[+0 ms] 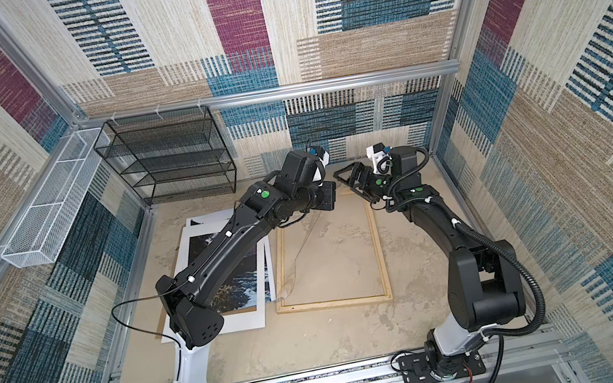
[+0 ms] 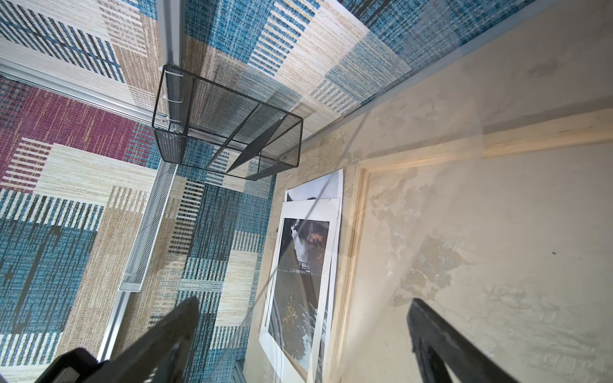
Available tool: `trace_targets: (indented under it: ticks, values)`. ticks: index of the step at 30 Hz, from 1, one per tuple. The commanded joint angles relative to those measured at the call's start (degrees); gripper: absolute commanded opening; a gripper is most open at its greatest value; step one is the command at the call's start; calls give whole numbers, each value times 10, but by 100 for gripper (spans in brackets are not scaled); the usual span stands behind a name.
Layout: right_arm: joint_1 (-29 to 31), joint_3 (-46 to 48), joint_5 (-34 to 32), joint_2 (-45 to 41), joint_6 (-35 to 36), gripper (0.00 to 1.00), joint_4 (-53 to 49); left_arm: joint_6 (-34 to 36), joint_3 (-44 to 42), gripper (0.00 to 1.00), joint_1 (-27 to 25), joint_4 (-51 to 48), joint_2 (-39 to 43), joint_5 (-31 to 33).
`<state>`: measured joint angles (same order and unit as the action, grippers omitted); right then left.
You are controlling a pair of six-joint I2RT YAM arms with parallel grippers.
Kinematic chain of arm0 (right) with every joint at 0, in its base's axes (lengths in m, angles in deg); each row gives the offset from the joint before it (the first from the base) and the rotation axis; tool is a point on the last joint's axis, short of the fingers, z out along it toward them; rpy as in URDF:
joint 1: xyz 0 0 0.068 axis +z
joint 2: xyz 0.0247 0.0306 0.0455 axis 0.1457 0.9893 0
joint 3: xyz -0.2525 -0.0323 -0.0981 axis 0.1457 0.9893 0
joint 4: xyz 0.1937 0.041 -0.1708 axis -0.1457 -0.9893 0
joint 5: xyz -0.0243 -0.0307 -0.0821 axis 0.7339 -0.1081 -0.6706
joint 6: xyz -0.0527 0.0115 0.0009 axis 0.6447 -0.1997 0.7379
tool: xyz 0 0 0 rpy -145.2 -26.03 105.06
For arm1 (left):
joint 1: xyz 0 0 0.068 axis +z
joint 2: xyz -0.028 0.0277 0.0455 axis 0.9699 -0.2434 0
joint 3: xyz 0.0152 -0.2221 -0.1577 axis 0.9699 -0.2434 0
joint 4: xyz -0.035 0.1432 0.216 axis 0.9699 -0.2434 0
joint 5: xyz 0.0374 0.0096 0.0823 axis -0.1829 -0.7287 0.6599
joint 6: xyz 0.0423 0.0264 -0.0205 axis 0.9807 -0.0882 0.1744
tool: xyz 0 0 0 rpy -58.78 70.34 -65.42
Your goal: Put the photo into the frame
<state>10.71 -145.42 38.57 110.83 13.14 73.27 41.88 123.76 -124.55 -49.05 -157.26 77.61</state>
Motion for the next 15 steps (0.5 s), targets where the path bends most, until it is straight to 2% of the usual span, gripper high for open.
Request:
trace_targets:
  ticks: [1,6,15]
  values:
    - [2,-5,2,4,9,99,2,-12,-2,16,-1,6,3,-18]
    - [5,5,7,3,7,99,8,-12,-4,25,-2,7,5,-20]
    - [6,28,11,-1,16,95,10,-3,-28,26,-2,14,25,4]
